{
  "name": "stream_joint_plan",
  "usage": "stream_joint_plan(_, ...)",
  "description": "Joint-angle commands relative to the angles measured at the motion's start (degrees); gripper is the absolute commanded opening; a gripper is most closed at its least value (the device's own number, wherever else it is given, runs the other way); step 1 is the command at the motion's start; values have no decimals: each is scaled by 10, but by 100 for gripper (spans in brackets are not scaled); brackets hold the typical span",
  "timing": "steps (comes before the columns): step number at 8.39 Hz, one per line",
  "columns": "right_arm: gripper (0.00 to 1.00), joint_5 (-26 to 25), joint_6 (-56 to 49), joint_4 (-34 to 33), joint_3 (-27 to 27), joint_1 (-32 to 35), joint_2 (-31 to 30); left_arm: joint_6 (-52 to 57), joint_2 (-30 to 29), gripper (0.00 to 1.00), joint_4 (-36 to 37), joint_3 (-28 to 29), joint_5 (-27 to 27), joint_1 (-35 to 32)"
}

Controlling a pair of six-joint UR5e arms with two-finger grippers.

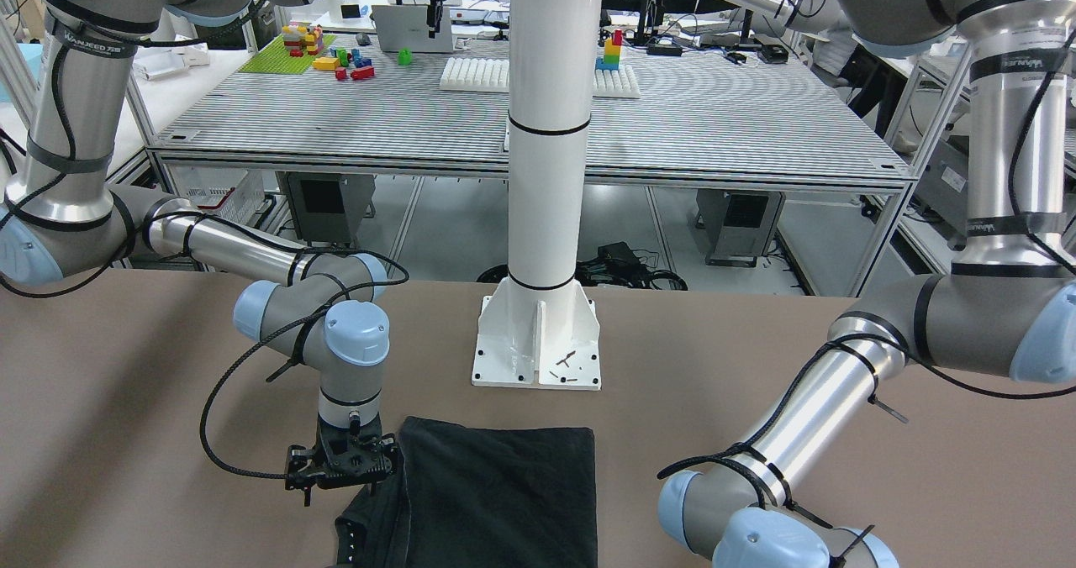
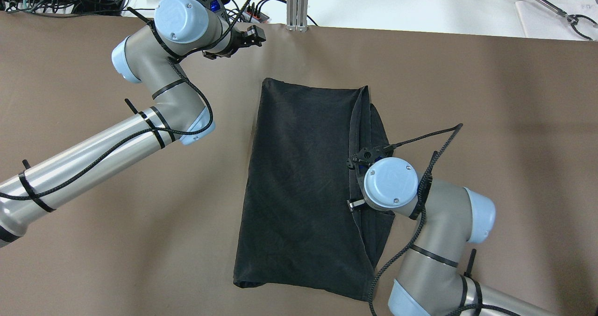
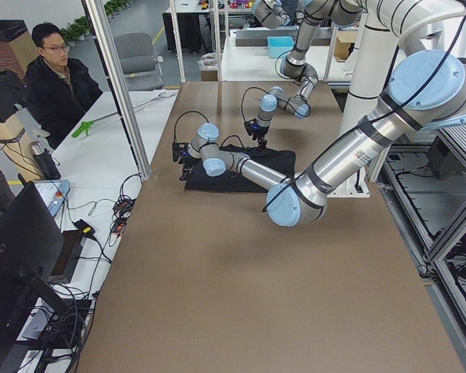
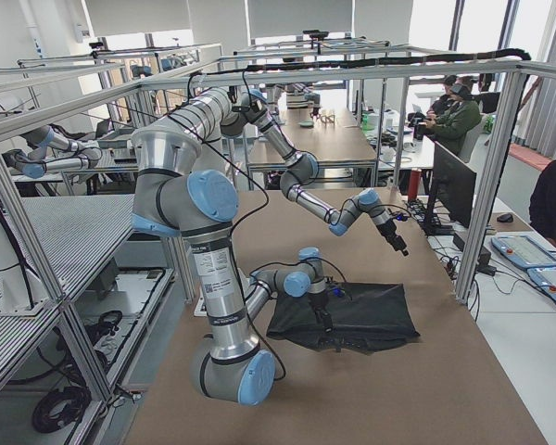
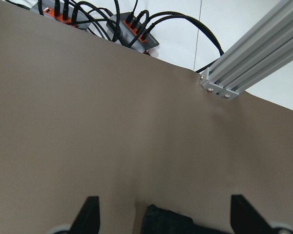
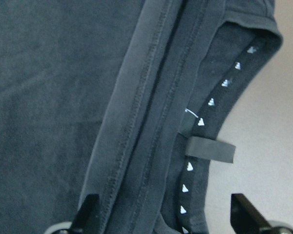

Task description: Fold clothes

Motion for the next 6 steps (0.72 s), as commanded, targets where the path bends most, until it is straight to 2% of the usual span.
stream_joint_plan(1, 94, 0, 46, 8, -61, -1, 45, 0, 1, 94, 0, 0, -1, 0)
stream_joint_plan(2, 95, 0, 59, 20, -78, -3, 49, 1, 0, 94, 1, 0, -1, 0)
stream_joint_plan(6, 95, 13, 43, 22, -70, -3, 28, 2, 2, 94, 0, -1, -1, -1)
